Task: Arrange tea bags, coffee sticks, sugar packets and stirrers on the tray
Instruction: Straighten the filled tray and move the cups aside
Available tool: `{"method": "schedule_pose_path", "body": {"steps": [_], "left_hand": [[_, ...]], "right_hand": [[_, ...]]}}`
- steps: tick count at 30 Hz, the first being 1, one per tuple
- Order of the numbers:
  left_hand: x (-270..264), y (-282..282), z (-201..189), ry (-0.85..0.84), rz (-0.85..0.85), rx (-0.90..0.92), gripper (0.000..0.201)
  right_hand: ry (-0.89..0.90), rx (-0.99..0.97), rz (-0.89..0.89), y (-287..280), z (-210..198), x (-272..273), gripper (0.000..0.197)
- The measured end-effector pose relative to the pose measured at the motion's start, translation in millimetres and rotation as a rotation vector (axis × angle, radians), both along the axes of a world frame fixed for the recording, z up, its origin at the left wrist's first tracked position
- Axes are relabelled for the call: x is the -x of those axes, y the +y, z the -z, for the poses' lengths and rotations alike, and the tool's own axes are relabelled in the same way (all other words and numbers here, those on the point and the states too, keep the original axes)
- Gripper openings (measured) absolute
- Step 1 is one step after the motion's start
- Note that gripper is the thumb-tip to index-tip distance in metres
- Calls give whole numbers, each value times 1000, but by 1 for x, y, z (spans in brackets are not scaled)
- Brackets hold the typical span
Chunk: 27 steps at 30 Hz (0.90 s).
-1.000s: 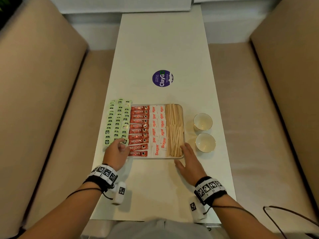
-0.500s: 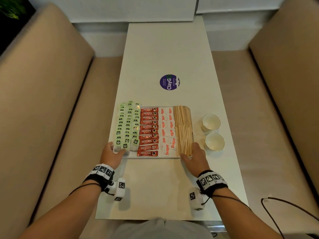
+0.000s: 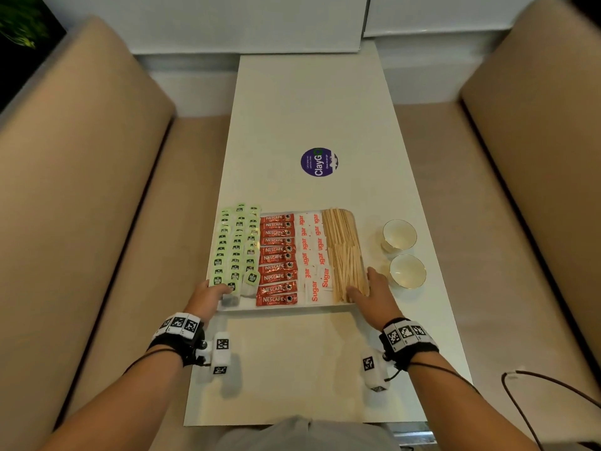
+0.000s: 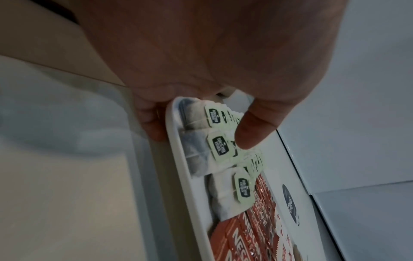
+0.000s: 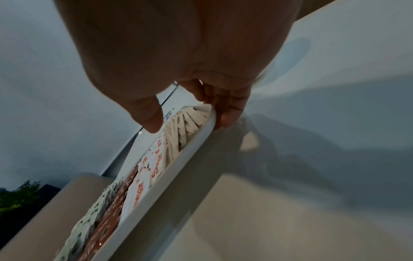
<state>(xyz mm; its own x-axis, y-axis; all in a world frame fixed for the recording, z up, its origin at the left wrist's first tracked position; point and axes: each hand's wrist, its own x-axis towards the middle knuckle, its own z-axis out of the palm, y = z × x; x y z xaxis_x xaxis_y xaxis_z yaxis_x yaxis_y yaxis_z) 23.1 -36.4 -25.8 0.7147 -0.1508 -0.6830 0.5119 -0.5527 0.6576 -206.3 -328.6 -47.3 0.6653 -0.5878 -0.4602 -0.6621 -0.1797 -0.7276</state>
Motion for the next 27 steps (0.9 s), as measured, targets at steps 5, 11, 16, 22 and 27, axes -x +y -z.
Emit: {"method": "schedule_pose_path", "body": {"steps": [5, 11, 16, 22, 27], "left_hand": [[3, -3, -4, -25, -2, -1, 30], [-6, -4, -13, -86, -16, 24, 39], [-20, -17, -44, -165, -29, 70, 30], [-54, -25, -82, -241, 20, 91, 28], [-76, -32, -119, -330, 88, 117, 15]], "right_hand": [[-115, -273, 54, 0, -3, -10, 60], [-176, -334, 65, -9, -11, -29, 77], [-206, -261, 16, -20, -38, -52, 71], [-219, -157, -27, -35, -85, -80, 65], [-223, -95, -51, -48, -132, -106, 63]]}}
